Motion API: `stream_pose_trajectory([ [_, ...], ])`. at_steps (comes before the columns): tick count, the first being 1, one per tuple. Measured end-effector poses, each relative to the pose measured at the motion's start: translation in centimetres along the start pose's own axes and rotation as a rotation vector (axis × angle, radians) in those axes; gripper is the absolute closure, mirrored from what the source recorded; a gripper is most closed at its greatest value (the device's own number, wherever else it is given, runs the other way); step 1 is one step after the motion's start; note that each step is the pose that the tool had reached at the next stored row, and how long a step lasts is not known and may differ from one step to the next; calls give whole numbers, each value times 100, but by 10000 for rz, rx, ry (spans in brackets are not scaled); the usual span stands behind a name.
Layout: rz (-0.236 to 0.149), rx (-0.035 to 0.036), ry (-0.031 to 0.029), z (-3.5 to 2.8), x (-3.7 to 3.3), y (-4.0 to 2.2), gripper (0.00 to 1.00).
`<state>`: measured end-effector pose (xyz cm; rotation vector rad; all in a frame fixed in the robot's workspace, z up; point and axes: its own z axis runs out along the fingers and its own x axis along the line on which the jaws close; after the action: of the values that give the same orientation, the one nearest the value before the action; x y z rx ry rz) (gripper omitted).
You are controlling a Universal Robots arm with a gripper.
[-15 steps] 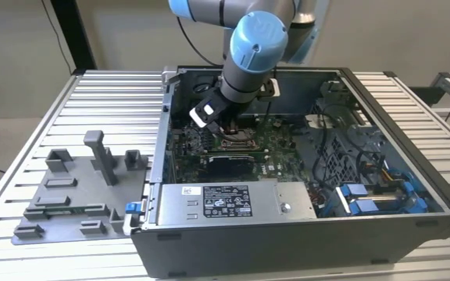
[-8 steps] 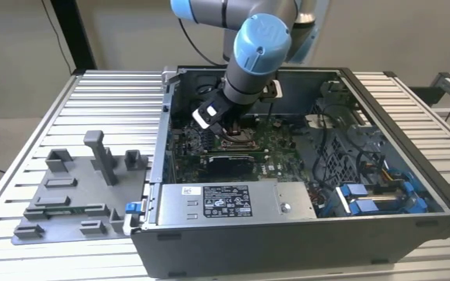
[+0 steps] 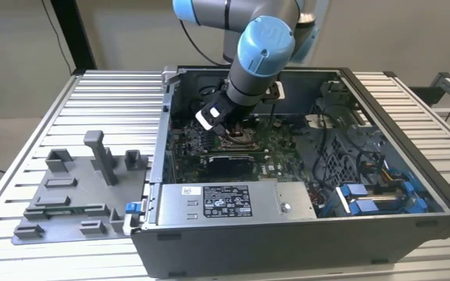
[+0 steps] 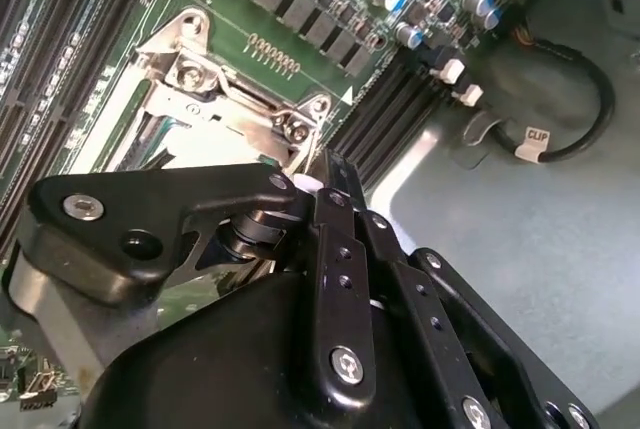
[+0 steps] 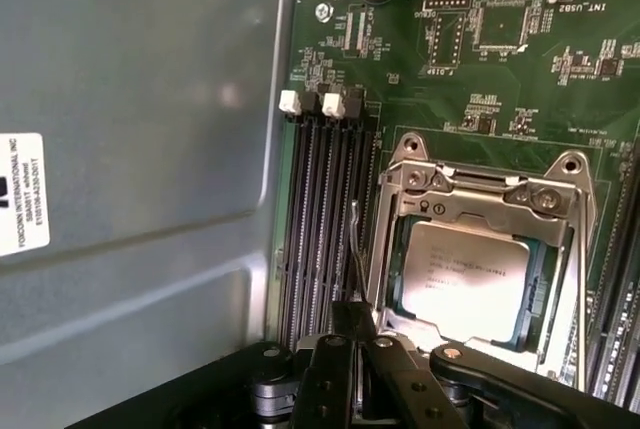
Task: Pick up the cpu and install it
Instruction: 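Install the second cpu locking lever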
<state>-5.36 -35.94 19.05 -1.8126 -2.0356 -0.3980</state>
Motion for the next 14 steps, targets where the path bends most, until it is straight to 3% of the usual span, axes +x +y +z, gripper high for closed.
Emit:
stream_pose_trajectory([
  [8, 0, -1, 0, 30, -21, 39, 100],
  [14, -1, -1, 2, 49, -39, 100, 100],
])
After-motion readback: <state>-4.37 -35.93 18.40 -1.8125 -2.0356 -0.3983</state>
